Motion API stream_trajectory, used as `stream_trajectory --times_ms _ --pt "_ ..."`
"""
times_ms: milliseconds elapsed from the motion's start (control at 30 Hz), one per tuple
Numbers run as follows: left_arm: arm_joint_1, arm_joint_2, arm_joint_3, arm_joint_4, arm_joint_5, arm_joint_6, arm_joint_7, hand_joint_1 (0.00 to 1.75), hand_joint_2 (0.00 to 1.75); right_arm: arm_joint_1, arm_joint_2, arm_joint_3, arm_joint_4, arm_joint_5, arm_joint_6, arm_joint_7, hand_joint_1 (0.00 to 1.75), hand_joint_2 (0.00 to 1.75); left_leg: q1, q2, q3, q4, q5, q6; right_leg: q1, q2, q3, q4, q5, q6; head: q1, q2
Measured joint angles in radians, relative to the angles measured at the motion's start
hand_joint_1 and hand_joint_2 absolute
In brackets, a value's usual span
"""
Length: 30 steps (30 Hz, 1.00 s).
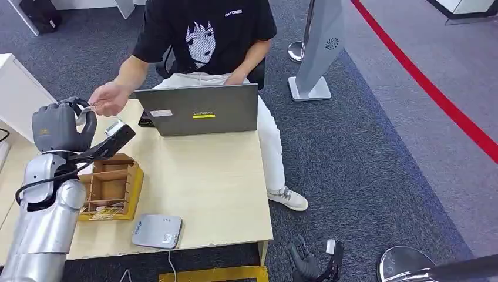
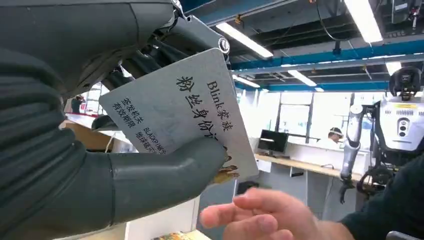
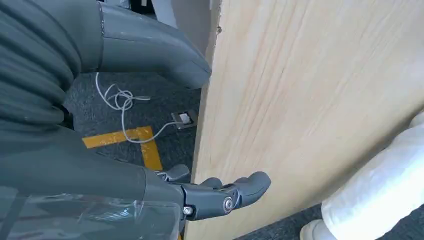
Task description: Pass the card to the sensor for recognition and then transmit it.
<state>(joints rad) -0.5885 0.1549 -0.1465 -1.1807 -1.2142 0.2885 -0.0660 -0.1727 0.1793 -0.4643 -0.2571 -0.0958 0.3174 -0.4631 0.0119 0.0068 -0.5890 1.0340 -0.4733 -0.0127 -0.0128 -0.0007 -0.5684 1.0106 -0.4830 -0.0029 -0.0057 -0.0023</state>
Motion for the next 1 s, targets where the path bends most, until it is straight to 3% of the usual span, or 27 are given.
stream_trajectory --times_ms 100,233,433,600,1000 --pt "0.084 -0.004 0.000 -0.086 0.011 0.085 -0.045 1.75 1.75 0.003 0.000 0.000 0.000 -0.012 0.002 -0.014 0.00 1.75 -0.001 0.001 0.000 0.000 0.000 0.000 0.000 0.002 0.000 0.000 0.000 0.000 0.000 0.000" --pt "0.305 -0.037 -0.022 -0.278 -0.009 0.162 -0.093 1.75 1.75 0.012 0.000 -0.003 0.000 -0.029 0.003 -0.036 0.00 1.75 -0.001 0.002 0.000 0.000 -0.003 0.001 -0.001 0.002 -0.001 -0.001 -0.002 0.002 0.000 0.000" --pt "0.506 -0.068 -0.070 -0.386 -0.021 0.180 -0.106 1.75 1.75 0.024 0.000 -0.008 0.000 -0.040 0.005 -0.049 0.00 1.75 -0.001 0.002 0.000 0.000 -0.004 0.001 0.000 0.002 -0.001 -0.002 -0.003 0.002 0.001 0.000" --pt "0.580 -0.086 -0.076 -0.387 -0.003 0.177 -0.116 1.75 1.75 0.026 0.000 -0.012 0.000 -0.042 0.004 -0.051 0.00 1.75 0.000 0.002 0.000 0.000 -0.004 0.001 0.000 0.002 -0.001 -0.002 -0.002 0.002 0.001 0.000" --pt "0.653 -0.114 -0.075 -0.374 0.037 0.171 -0.137 1.75 1.75 0.028 -0.001 -0.022 0.000 -0.044 0.005 -0.053 0.00 1.75 -0.001 0.001 0.000 0.000 -0.003 0.001 0.000 0.001 0.000 -0.001 -0.003 0.002 0.001 0.000"
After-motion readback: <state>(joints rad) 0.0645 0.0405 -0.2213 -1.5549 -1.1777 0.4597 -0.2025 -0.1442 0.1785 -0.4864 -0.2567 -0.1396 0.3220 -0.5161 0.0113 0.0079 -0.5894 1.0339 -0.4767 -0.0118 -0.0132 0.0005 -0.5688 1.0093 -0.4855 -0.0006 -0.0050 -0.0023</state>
